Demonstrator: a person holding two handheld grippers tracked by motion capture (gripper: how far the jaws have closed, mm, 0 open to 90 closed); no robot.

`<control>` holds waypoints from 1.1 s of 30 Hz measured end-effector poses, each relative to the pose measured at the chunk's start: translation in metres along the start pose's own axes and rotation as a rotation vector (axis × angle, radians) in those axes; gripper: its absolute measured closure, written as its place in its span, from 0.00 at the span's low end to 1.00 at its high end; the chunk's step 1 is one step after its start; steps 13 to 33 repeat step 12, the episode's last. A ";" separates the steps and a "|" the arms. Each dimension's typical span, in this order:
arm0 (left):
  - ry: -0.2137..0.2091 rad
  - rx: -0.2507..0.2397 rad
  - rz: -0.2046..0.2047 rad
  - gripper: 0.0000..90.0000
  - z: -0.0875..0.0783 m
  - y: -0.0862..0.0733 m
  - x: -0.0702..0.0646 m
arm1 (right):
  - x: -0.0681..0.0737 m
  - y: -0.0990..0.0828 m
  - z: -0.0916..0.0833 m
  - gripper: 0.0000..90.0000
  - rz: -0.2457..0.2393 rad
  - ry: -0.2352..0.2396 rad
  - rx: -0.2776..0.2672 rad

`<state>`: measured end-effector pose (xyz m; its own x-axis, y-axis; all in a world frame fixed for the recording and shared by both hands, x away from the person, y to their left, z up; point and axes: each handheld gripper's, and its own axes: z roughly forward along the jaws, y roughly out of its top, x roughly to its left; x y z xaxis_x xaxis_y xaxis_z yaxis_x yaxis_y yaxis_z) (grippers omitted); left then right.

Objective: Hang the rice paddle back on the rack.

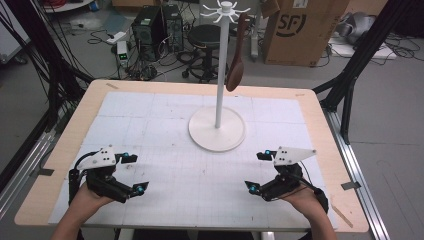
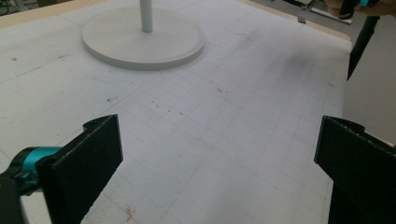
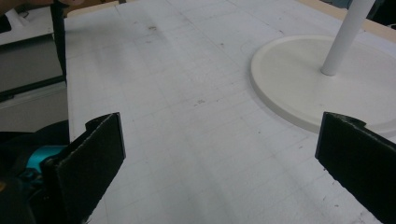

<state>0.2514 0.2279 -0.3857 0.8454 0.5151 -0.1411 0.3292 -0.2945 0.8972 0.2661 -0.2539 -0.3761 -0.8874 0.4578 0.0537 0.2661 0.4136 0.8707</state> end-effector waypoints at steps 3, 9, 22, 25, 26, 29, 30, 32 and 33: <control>-0.004 -0.007 -0.002 0.02 0.000 0.000 0.000 | 0.000 -0.002 -0.001 0.00 0.003 -0.004 -0.006; -0.004 -0.005 0.002 0.02 0.000 0.000 0.000 | 0.001 -0.006 0.000 0.00 0.017 0.002 -0.010; -0.003 -0.005 0.001 0.02 0.000 -0.001 0.000 | 0.002 -0.007 0.001 0.00 0.016 0.001 -0.007; -0.003 -0.005 0.001 0.02 0.000 -0.001 0.000 | 0.002 -0.007 0.001 0.00 0.016 0.001 -0.007; -0.003 -0.005 0.001 0.02 0.000 -0.001 0.000 | 0.002 -0.007 0.001 0.00 0.016 0.001 -0.007; -0.003 -0.005 0.001 0.02 0.000 -0.001 0.000 | 0.002 -0.007 0.001 0.00 0.016 0.001 -0.007; -0.003 -0.005 0.001 0.02 0.000 -0.001 0.000 | 0.002 -0.007 0.001 0.00 0.016 0.001 -0.007; -0.003 -0.005 0.001 0.02 0.000 -0.001 0.000 | 0.002 -0.007 0.001 0.00 0.016 0.001 -0.007; -0.003 -0.005 0.001 0.02 0.000 -0.001 0.000 | 0.002 -0.007 0.001 0.00 0.016 0.001 -0.007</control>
